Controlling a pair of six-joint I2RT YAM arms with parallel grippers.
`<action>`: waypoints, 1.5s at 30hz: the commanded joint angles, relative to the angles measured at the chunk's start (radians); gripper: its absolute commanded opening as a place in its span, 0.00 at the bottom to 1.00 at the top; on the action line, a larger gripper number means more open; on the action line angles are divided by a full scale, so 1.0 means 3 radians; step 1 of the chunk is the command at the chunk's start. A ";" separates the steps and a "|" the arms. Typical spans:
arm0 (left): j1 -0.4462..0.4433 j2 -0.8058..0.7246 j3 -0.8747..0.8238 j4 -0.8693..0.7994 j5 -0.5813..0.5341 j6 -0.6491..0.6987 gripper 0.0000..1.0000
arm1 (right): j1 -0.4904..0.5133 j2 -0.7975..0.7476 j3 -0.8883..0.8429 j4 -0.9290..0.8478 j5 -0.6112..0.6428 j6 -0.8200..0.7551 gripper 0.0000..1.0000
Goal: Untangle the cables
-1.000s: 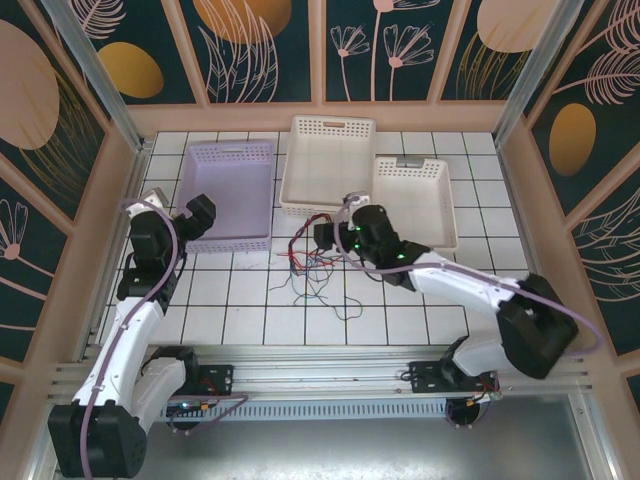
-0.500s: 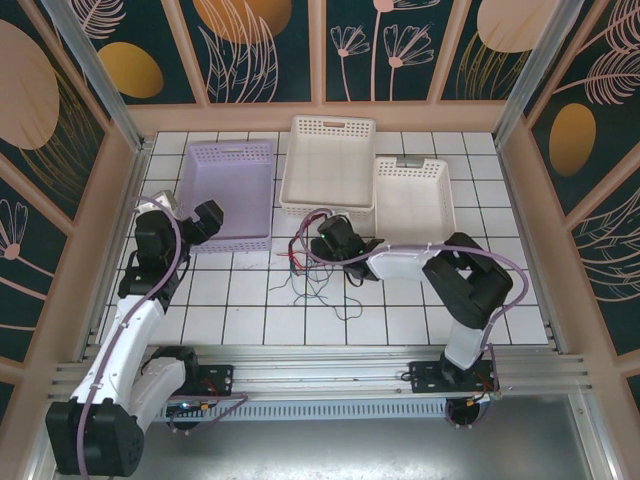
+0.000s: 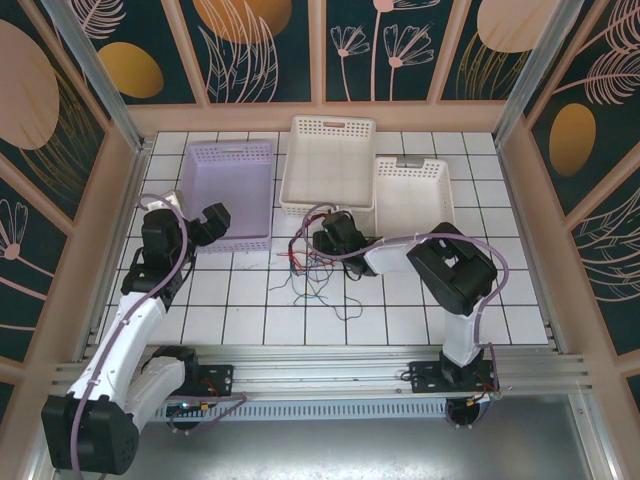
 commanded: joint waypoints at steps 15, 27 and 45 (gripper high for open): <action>-0.0160 0.0064 0.0122 -0.0115 -0.0094 0.0153 0.98 | -0.0066 0.0212 -0.0012 0.0378 0.0058 -0.0052 0.20; -0.0306 -0.0006 0.0072 0.0035 0.0310 0.0121 0.99 | 0.0031 -0.0441 -0.0480 0.0589 -0.0038 -0.0326 0.00; -0.0754 -0.0239 -0.0375 0.0666 0.1143 -0.0395 0.99 | -0.0073 -0.1611 -0.0524 0.0433 -0.1213 -0.0627 0.00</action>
